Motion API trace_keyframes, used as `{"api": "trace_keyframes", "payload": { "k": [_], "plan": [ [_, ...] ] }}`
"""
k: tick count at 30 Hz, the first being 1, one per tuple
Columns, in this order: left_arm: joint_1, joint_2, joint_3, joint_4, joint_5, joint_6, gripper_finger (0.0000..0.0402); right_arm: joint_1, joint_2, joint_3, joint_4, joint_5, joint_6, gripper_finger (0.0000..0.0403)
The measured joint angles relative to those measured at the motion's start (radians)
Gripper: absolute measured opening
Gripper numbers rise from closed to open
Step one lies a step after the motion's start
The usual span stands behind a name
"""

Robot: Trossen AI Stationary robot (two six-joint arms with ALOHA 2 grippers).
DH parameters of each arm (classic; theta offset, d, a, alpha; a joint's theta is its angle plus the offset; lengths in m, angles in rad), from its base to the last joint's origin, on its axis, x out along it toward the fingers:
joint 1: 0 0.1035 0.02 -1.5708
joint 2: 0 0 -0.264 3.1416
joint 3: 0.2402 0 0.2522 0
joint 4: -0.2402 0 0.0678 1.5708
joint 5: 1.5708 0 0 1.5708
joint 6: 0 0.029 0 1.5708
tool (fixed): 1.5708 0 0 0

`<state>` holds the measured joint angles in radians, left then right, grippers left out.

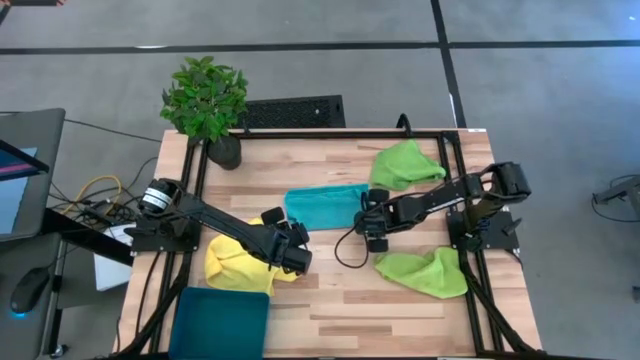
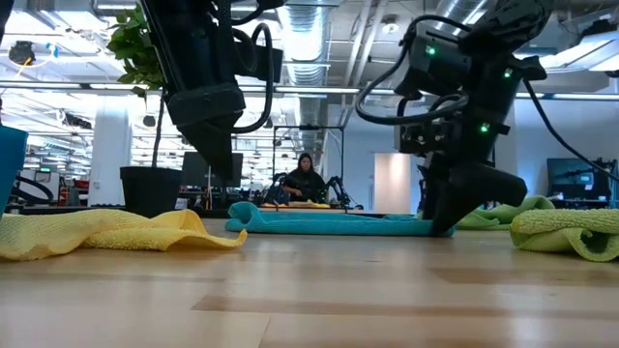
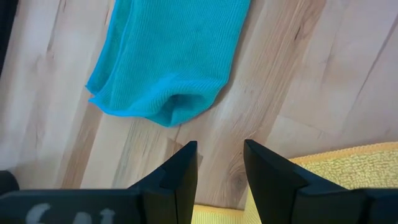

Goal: Fold microfiber towels
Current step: Fold the blue microfiber towel

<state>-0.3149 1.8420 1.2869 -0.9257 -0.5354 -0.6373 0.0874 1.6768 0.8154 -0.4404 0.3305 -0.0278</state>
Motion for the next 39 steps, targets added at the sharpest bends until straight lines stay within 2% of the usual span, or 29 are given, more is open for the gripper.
{"api": "trace_keyframes", "payload": {
  "k": [6, 8, 14, 18, 26, 31, 39],
  "plan": [
    [0.0, 0.0, 0.0, 0.0, 0.0, 0.0, 0.0123, -0.002, 0.0, -0.002, -0.007, 0.012, 0.005, 0.0033],
    [0.0, 0.0, 0.0, 0.0, 0.003, -0.002, 0.0123, -0.002, 0.0, 0.0, -0.009, 0.013, -0.018, 0.0012],
    [0.0, 0.0, 0.0, 0.0, 0.031, -0.022, 0.0123, -0.014, -0.001, 0.075, -0.079, 0.022, -0.086, 0.0019],
    [-0.007, 0.0, 0.0, 0.0, 0.032, -0.029, 0.0123, -0.033, -0.002, 0.137, -0.1, 0.037, -0.181, 0.0006],
    [-0.039, 0.0, 0.0, 0.0, 0.032, -0.088, 0.0123, -0.092, -0.003, 0.235, -0.09, 0.028, -0.369, 0.0008],
    [-0.054, 0.0, 0.0, 0.0, 0.005, -0.174, 0.0123, -0.109, -0.003, 0.255, 0.005, -0.063, -0.48, 0.0006],
    [-0.067, 0.0, 0.0, 0.0, -0.004, -0.245, 0.0123, -0.113, 0.002, 0.255, 0.152, -0.117, -0.577, 0.0006]
  ]
}}
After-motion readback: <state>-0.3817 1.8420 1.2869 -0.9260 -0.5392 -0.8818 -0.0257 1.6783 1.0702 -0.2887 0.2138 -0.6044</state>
